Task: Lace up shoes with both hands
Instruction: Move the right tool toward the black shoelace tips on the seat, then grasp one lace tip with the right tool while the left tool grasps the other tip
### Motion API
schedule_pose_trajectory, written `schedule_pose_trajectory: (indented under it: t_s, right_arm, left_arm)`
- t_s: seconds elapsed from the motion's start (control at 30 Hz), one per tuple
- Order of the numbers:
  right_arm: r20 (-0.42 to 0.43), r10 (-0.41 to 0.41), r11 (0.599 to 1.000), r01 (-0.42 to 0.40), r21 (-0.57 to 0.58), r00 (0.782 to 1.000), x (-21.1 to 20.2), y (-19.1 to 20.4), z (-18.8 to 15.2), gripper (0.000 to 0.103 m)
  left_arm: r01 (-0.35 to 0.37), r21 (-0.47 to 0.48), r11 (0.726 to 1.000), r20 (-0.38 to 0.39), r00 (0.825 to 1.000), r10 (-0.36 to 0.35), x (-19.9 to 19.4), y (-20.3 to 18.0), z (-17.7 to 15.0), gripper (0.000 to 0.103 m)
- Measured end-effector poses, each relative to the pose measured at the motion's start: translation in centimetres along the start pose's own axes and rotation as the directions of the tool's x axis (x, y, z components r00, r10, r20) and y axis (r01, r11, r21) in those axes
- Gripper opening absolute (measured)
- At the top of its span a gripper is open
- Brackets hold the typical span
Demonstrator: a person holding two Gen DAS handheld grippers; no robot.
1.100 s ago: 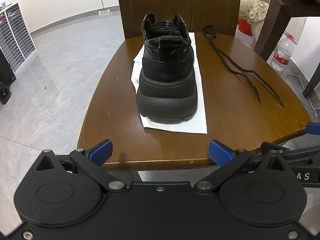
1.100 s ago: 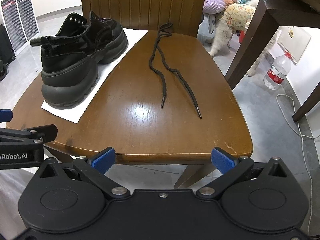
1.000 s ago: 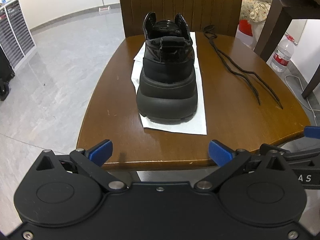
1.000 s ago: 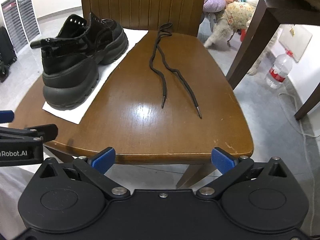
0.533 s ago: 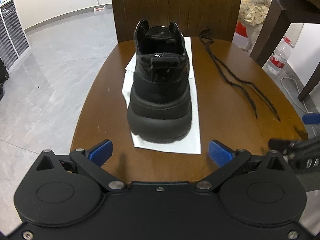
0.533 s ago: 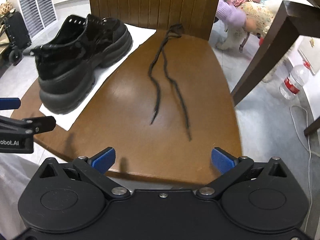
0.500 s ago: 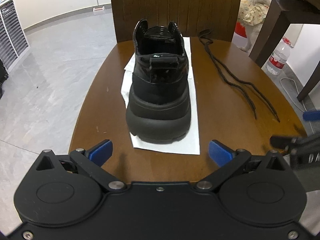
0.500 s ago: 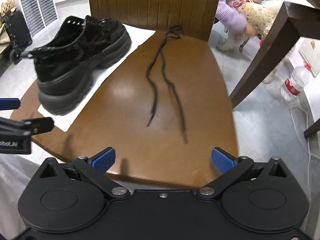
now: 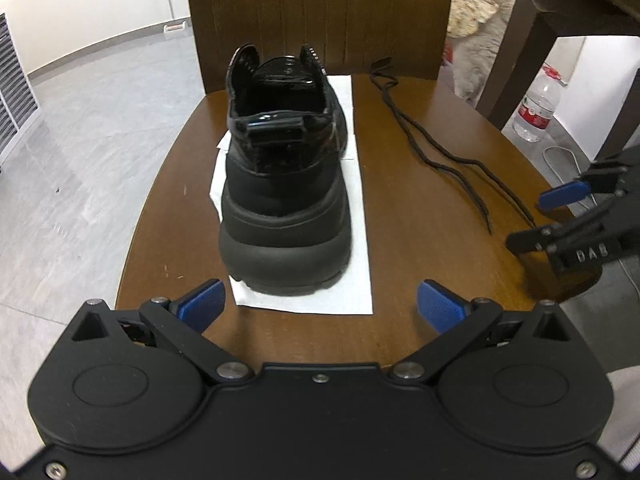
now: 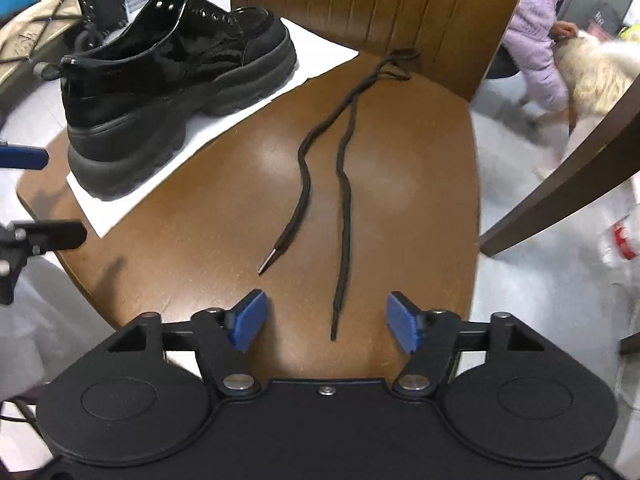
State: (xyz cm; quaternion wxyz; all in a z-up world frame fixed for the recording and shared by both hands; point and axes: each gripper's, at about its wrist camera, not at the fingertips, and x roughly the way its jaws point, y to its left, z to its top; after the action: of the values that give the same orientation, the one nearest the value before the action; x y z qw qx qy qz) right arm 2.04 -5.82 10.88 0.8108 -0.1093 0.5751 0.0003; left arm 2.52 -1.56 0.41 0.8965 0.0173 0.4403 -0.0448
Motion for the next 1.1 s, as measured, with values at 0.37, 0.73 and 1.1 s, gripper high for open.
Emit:
schedule_pose_trajectory:
  t_s: [0.37, 0.73, 1.1]
  right_arm:
    - [-0.142, 0.075, 0.995, -0.085, -0.061, 0.987, 0.0, -1.3, 1.9, 0.033]
    - [-0.237, 0.052, 0.968, -0.107, -0.226, 0.97, -1.6, -0.1, 4.1, 0.002]
    - [-0.48, -0.024, 0.811, -0.264, -0.522, 0.877, -5.3, 5.7, 7.2, 0.002]
  left_arm:
    - [0.047, 0.045, 0.998, 0.055, 0.997, -0.049, -0.6, -0.7, 0.2, 0.102]
    - [0.047, 0.338, 0.94, 0.149, 0.983, -0.103, -1.5, -4.4, -0.7, 0.054]
    - [0.148, 0.624, 0.767, 0.141, 0.944, -0.297, -0.8, -7.3, 0.6, 0.09]
